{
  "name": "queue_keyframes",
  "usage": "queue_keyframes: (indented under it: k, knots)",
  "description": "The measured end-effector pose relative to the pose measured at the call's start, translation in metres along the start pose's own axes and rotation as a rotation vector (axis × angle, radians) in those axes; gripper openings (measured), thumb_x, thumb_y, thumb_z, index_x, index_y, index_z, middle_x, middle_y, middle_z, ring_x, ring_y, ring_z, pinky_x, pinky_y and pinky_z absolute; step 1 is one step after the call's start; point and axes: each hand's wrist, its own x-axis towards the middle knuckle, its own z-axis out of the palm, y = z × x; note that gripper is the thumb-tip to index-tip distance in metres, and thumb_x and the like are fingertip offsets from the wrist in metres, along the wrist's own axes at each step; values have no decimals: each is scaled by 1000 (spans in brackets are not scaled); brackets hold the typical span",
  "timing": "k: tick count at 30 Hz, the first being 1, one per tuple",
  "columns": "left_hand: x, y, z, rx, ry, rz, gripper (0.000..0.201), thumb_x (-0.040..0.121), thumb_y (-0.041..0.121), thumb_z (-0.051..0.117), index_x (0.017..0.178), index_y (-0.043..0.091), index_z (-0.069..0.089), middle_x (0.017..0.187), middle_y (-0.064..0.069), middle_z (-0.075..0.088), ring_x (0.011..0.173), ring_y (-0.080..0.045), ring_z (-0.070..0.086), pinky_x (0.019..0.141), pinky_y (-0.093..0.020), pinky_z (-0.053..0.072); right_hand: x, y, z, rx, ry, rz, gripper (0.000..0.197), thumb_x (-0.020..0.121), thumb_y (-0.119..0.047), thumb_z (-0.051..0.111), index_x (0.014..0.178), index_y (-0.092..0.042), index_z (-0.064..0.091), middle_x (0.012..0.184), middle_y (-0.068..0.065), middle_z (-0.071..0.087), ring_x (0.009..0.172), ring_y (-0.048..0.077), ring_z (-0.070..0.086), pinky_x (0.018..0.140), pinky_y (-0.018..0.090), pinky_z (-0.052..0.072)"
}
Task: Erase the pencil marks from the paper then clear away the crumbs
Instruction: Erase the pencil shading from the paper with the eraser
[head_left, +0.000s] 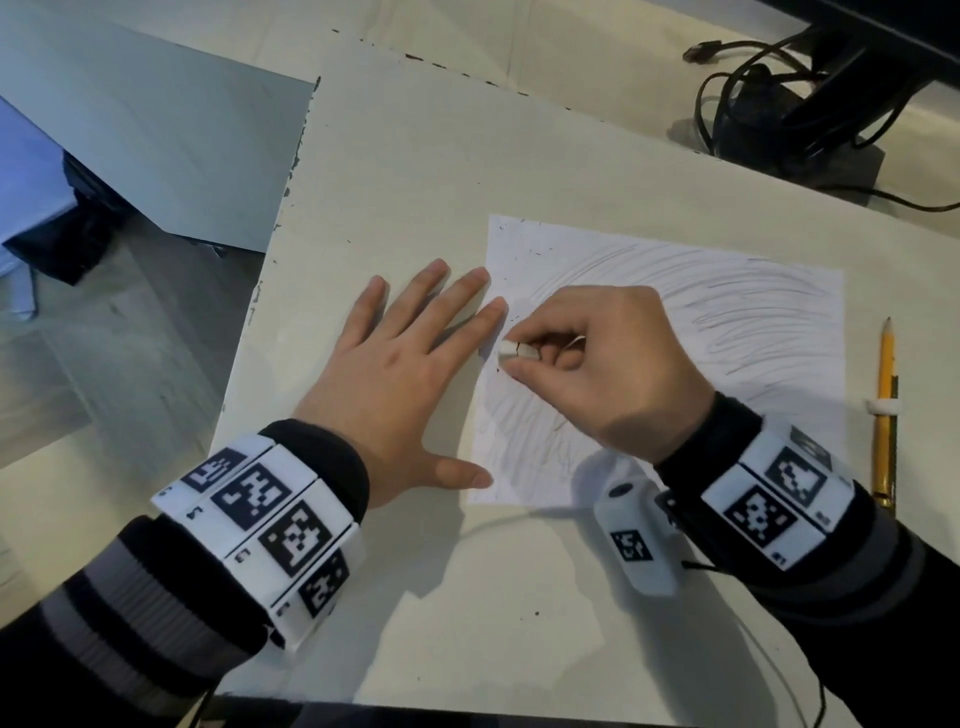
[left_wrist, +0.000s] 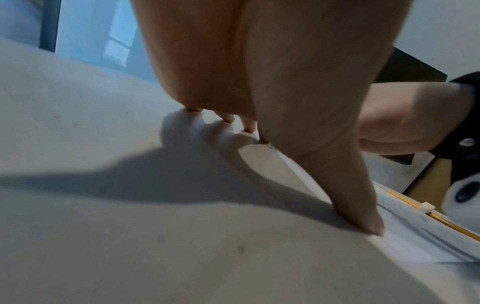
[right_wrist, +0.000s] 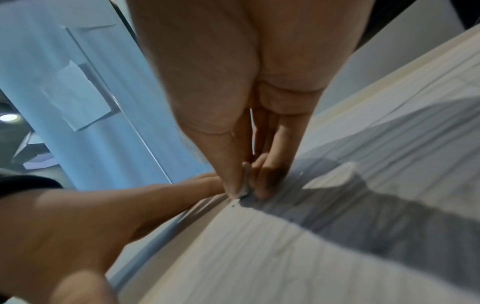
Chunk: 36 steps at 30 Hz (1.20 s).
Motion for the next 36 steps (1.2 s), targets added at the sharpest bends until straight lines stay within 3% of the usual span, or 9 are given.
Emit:
queue_keyframes:
  k: [5,9,13,17,21,25,29,33,36]
  knots:
    - [0,-1,0,-18,7,13,130,60,86,60,158,28,-3,164,8,-17,149,-17,-21,121,-47,-10,-11,-7,8,-9,-106,-45,7,79,-17,79,86,-18,77,72,-7,67,66,11,63,64,23,52]
    - [0,-1,0,-17,5,4,131,60,85,61,158,29,-5,163,8,-19,149,-17,-22,120,-47,-12,-5,-4,4,-64,-18,-24,8,79,-19,79,87,-17,78,73,-7,67,65,10,63,65,27,53]
    - [0,1,-1,-19,11,2,131,60,84,64,158,29,-4,164,8,-18,149,-16,-21,120,-47,-11,-11,-9,4,-62,-138,-19,7,78,-18,80,85,-19,78,69,-8,66,63,9,62,62,18,48]
    - [0,1,-2,-28,4,-5,131,60,84,63,158,30,-6,163,9,-20,149,-16,-23,120,-47,-12,-2,-6,3,-88,-4,-23,5,80,-20,79,85,-19,77,71,-8,65,65,10,62,64,25,52]
    - [0,2,-1,-15,3,-5,131,60,84,62,157,31,-7,163,10,-21,149,-16,-23,121,-47,-11,-10,-7,4,-28,-145,-14,7,78,-18,80,85,-19,77,70,-8,67,65,10,62,63,18,49]
    - [1,1,-1,-25,1,-13,131,58,85,63,158,30,-4,163,9,-18,149,-16,-21,120,-47,-10,-4,-6,4,-63,-63,-28,5,80,-20,78,85,-19,77,73,-8,66,65,10,62,65,27,52]
    - [1,1,0,-20,3,-10,132,57,84,63,158,30,-2,164,9,-15,150,-17,-20,120,-47,-10,-8,-11,4,-106,-228,-28,5,81,-21,77,85,-22,78,72,-9,66,64,6,60,65,23,51]
    - [1,2,-1,-26,-6,-18,132,58,84,64,158,29,-2,164,9,-16,150,-17,-20,119,-47,-11,-6,-12,8,-97,-108,-45,3,81,-23,76,83,-22,77,73,-9,65,64,9,59,64,34,54]
    - [0,1,0,-22,1,-16,132,58,83,66,158,30,-3,164,9,-17,150,-16,-20,119,-47,-12,-15,-10,12,-39,-201,-22,6,79,-22,79,84,-22,77,72,-8,65,63,10,61,63,34,54]
